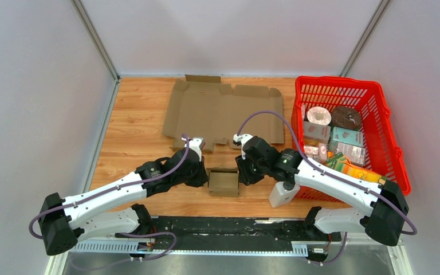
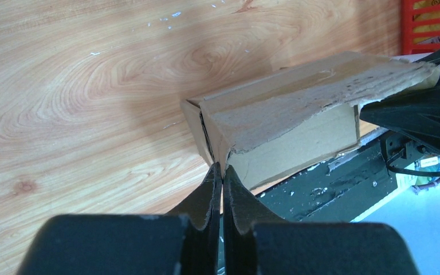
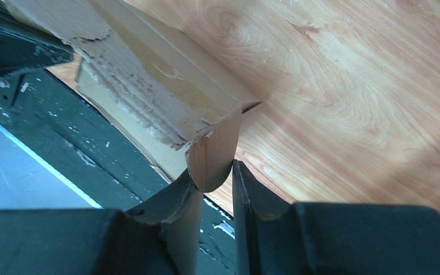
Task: Fold the paper box
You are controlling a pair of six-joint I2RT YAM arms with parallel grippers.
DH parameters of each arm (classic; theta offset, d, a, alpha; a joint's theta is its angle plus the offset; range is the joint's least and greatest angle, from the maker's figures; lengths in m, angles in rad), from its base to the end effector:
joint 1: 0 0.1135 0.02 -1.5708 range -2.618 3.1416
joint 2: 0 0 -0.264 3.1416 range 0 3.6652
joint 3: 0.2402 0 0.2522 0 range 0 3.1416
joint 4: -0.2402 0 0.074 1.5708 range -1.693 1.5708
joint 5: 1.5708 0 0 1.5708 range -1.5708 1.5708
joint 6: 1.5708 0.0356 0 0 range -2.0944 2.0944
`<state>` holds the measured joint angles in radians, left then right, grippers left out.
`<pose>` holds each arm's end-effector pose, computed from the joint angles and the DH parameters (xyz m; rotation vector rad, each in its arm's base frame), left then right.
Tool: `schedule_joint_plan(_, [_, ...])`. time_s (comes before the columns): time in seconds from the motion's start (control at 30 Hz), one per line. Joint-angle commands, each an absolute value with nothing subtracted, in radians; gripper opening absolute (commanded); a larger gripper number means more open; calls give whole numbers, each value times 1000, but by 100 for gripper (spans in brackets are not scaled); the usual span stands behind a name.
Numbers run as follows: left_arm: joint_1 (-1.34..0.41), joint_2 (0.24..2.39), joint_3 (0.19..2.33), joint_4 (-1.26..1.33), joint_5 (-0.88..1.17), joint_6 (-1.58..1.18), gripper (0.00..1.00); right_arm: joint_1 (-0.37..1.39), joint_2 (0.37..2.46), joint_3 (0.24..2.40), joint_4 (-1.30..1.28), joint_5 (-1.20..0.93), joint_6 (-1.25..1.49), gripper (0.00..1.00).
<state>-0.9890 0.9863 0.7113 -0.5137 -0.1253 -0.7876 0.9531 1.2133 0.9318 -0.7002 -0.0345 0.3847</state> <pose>0.1155 -0.1675 0.2473 0.1846 2.4618 -0.6919 0.1383 0.1968 0.2593 -0.7563 2.5396 0.5344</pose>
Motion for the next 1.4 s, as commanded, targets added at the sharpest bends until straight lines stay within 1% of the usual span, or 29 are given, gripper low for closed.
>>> schedule_joint_plan(0.0, [-999,971,722,-517,-117,-788,5,956,1216,1003,-696,-63,460,26])
schedule_joint_plan(0.07, [-1000,974,724,-517,-117,-787,5,956,1215,1003,-693,-84,472,27])
schedule_joint_plan(0.13, [-1002,979,729,-517,-117,-785,5,956,1216,1006,-695,-86,479,32])
schedule_joint_plan(0.2, [-1002,983,729,-514,-115,-784,5,956,1218,1008,-703,-78,479,41])
schedule_joint_plan(0.23, [-1003,985,727,-512,-114,-785,5,957,1221,1009,-709,-66,473,50])
schedule_joint_plan(0.47, [-1008,999,738,-497,-109,-787,5,956,1216,1031,-753,-37,463,52])
schedule_joint_plan(0.5, [-1008,1002,739,-497,-109,-787,5,956,1212,1034,-761,-34,459,56])
schedule_joint_plan(0.57, [-1009,1002,742,-497,-107,-787,5,956,1197,1037,-767,-32,454,57])
schedule_joint_plan(0.9, [-1017,1008,761,-500,-104,-785,5,956,1154,1019,-824,-23,439,58])
schedule_joint_plan(0.97, [-1019,1012,764,-500,-104,-785,5,956,1151,1026,-834,-20,440,57])
schedule_joint_plan(1.07, [-1020,1020,764,-503,-106,-785,5,956,1141,1035,-838,-17,443,50])
schedule_joint_plan(1.1, [-1022,1022,765,-503,-106,-785,5,957,1138,1035,-838,-15,442,45])
schedule_joint_plan(1.17, [-1023,1022,767,-502,-106,-785,5,956,1143,1034,-831,-18,439,41])
schedule_joint_plan(1.27, [-1026,1020,767,-502,-109,-787,5,956,1154,1025,-813,-38,442,33])
schedule_joint_plan(1.3, [-1026,1020,767,-500,-109,-787,5,956,1158,1028,-807,-55,443,29])
schedule_joint_plan(1.37, [-1031,1025,772,-502,-107,-787,5,956,1157,1031,-779,-86,463,25])
